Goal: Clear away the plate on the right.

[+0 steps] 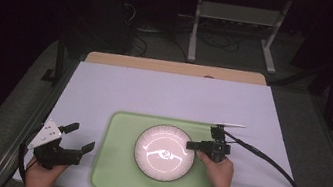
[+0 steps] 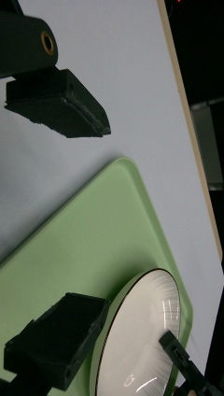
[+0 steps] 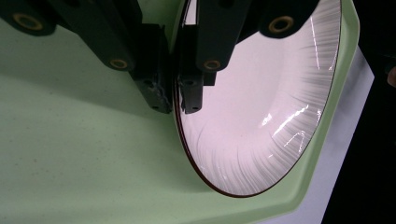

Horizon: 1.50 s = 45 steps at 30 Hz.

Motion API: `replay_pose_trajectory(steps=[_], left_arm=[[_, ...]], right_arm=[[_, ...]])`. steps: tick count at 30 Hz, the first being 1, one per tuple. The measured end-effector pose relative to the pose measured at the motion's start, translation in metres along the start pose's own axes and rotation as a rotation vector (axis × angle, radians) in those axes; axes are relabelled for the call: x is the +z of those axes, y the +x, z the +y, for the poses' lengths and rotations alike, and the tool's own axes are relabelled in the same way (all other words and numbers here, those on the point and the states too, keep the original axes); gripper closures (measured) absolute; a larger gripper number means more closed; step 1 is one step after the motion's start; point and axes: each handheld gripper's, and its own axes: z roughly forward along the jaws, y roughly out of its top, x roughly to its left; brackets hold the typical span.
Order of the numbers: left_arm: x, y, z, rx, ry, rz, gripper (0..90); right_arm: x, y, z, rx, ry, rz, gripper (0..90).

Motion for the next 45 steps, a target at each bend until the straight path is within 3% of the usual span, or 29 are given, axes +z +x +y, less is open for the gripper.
replay_pose_trajectory(steps=[31,45], left_arm=[[0.001,-0.001,0.000,0.003,0.000,0.000,13.9],[0.000,-0.001,0.000,0.008,0.005,0.003,13.9]], right_arm=[[0.000,-0.001,-0.003,-0.009,-0.003,-0.006,77.5],[-0.018,-0.005,-0.005,-0.042,-0.067,-0.027,61.1]])
